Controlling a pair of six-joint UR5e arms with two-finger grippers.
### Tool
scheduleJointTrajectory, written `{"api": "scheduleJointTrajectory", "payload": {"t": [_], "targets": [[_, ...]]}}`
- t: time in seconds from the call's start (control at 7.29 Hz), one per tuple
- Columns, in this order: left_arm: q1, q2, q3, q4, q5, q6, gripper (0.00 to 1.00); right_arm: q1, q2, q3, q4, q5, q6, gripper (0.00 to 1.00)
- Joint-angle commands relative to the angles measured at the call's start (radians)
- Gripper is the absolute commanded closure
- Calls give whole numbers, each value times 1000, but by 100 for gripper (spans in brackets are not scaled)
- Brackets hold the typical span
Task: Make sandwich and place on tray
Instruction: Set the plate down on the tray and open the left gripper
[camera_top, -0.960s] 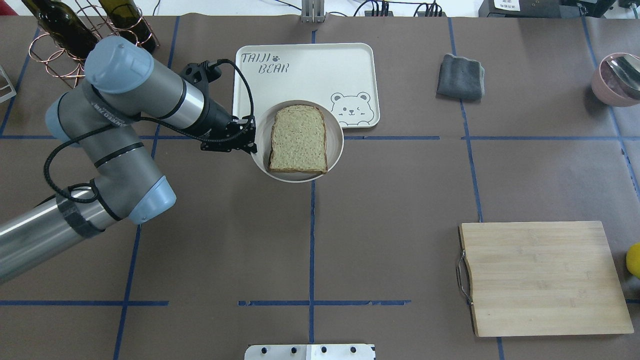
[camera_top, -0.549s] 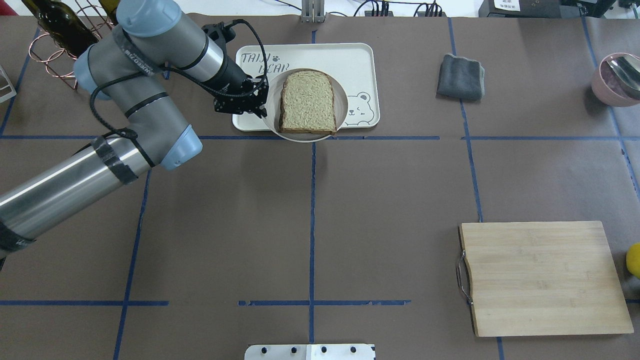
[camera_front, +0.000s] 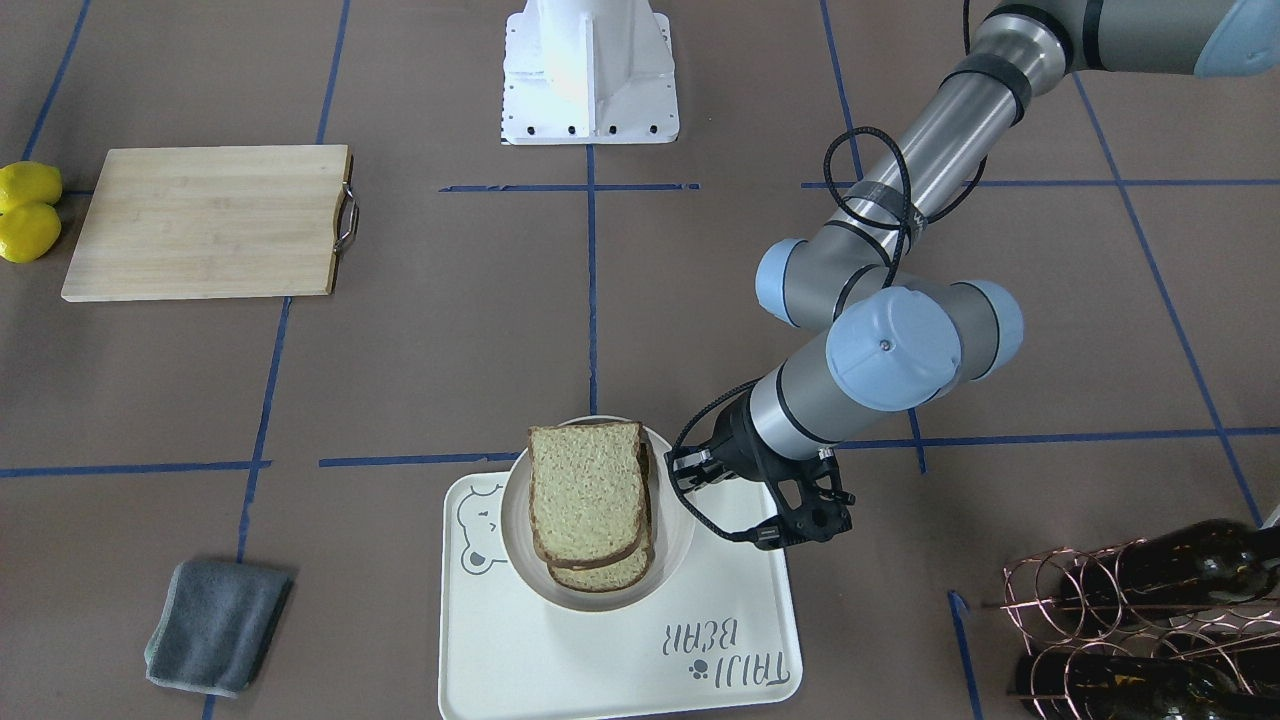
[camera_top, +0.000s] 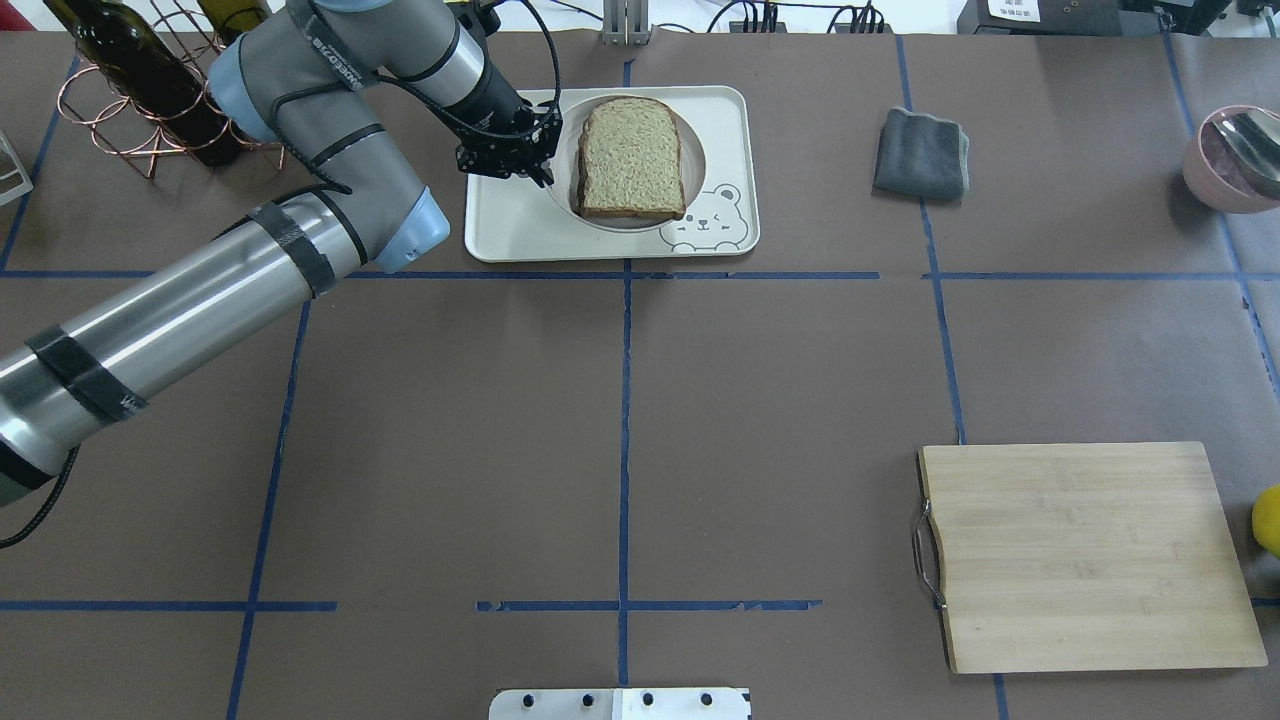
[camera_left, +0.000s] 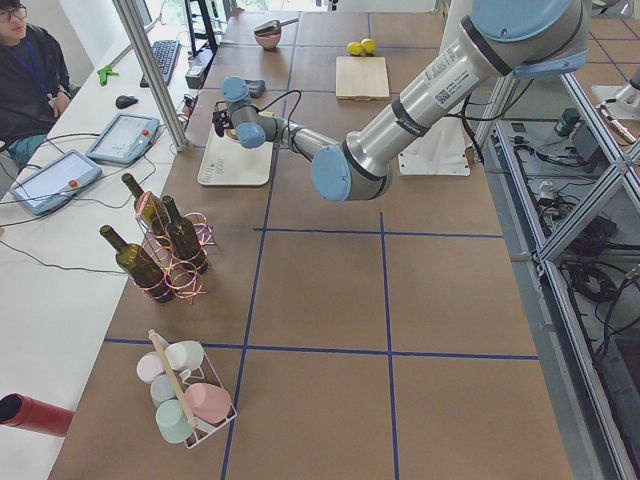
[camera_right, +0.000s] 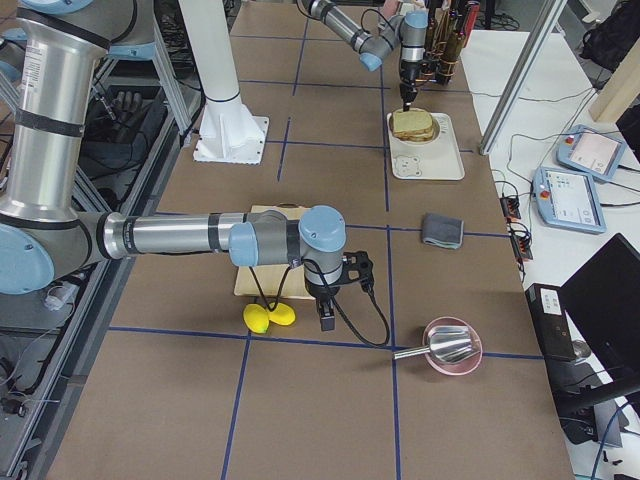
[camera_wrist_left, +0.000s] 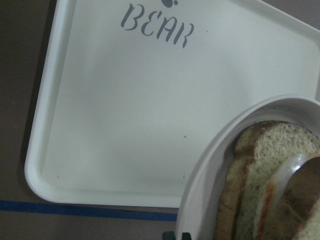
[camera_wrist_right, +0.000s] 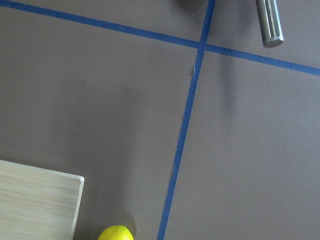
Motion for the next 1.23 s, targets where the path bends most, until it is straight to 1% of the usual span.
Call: {"api": "scheduleJointTrajectory", "payload": {"t": [0.0,0.14,0.27,0.55,0.69,0.82,0.96,1.1], "targets": [[0,-55,168,-125,48,0,100,0,0,0,0,0,0,0],[2,-72,252,-205,57,2,100,0,0,0,0,0,0,0],[3,-74,268,-215,59,3,100,0,0,2,0,1,0,0],[13,-85,285,-232,93,5,100,0,0,2,0,2,0,0],[13,-85,287,-232,93,5,92,0,2,2,0,2,0,0],[13,-85,287,-232,93,8,56,0,2,2,0,2,0,0],[14,-86,287,-232,93,8,1,0,2,2,0,2,0,0],[13,-91,287,-234,93,9,0,0,3,2,0,2,0,0]]}}
